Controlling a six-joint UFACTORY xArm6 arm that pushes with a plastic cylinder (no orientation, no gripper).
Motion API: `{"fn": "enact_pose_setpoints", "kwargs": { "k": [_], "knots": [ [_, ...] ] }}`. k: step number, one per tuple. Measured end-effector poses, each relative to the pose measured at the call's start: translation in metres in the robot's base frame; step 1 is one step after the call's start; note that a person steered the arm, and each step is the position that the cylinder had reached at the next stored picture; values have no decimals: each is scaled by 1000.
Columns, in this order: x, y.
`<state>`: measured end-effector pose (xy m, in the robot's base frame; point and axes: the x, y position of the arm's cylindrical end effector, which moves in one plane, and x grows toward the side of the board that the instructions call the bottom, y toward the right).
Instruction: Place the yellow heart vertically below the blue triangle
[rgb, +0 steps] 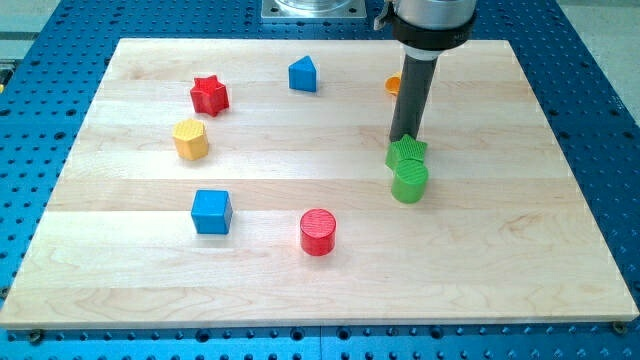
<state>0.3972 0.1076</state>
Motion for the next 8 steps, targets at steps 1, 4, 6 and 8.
{"fn": "enact_pose_setpoints", "kwargs": {
  "k": [1,4,6,8],
  "knots": [
    [-8,-8],
    [-99,4],
    [-157,10],
    [-75,-86]
  ]
}}
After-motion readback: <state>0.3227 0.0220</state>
